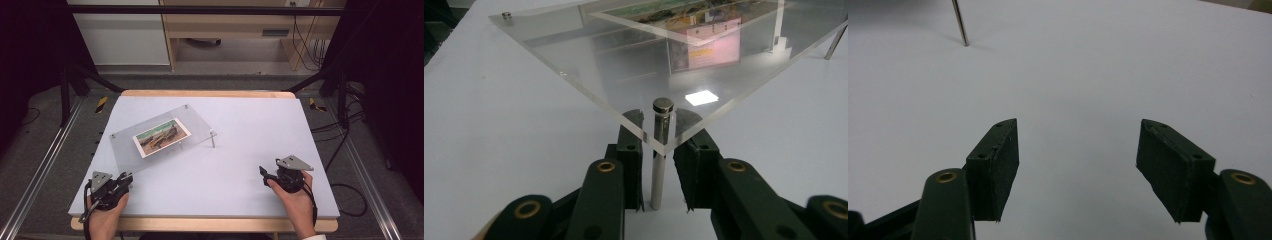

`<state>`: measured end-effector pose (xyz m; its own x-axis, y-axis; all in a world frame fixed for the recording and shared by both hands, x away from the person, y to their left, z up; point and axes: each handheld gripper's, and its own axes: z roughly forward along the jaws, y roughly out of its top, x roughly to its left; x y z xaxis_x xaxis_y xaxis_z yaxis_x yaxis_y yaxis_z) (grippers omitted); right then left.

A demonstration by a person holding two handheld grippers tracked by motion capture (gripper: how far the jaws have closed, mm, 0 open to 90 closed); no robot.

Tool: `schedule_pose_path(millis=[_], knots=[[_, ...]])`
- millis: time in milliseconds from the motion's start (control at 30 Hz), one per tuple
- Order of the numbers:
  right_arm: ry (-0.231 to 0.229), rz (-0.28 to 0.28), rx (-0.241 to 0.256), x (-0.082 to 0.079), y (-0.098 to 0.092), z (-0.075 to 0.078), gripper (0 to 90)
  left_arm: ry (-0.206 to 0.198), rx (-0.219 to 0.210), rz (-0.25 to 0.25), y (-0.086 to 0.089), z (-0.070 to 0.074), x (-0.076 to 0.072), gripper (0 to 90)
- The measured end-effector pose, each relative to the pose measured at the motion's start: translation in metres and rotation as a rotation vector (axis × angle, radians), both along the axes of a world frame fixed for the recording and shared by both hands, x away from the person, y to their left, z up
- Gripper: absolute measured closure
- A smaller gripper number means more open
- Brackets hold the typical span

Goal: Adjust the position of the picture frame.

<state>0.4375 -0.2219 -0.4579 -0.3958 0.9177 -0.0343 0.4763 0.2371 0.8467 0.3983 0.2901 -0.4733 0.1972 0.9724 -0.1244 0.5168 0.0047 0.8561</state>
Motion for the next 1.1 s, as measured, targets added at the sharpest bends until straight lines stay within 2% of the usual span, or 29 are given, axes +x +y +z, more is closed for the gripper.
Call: schedule_pose_path(millis=[167, 300, 467, 533, 733, 967, 1100], knots=[[0.000, 0.002, 0.000, 0.001, 0.000, 0.000, 33.4, -0.014, -0.028, 0.002, 0.002, 0.001, 0.001, 83.1], [-0.005, 0.020, 0.001, 0.000, 0.002, 0.000, 31.6, -0.027, -0.059, 0.007, 0.005, 0.003, 0.001, 83.9], [-0.018, 0.067, -0.007, 0.000, 0.011, 0.001, 29.9, -0.029, -0.060, -0.007, 0.004, 0.005, 0.001, 84.2], [-0.028, 0.099, -0.027, -0.001, 0.022, 0.002, 29.4, -0.028, -0.053, -0.009, 0.004, 0.006, 0.001, 84.1], [-0.026, 0.093, -0.048, 0.001, 0.028, 0.000, 29.4, -0.023, -0.069, -0.014, 0.005, 0.005, 0.001, 84.1], [-0.027, 0.078, -0.027, 0.003, 0.020, 0.001, 28.7, -0.013, -0.070, -0.013, 0.005, 0.005, 0.001, 84.0], [-0.034, 0.091, -0.010, 0.006, 0.025, 0.004, 27.6, -0.010, -0.068, -0.016, 0.005, 0.005, 0.001, 84.0]])
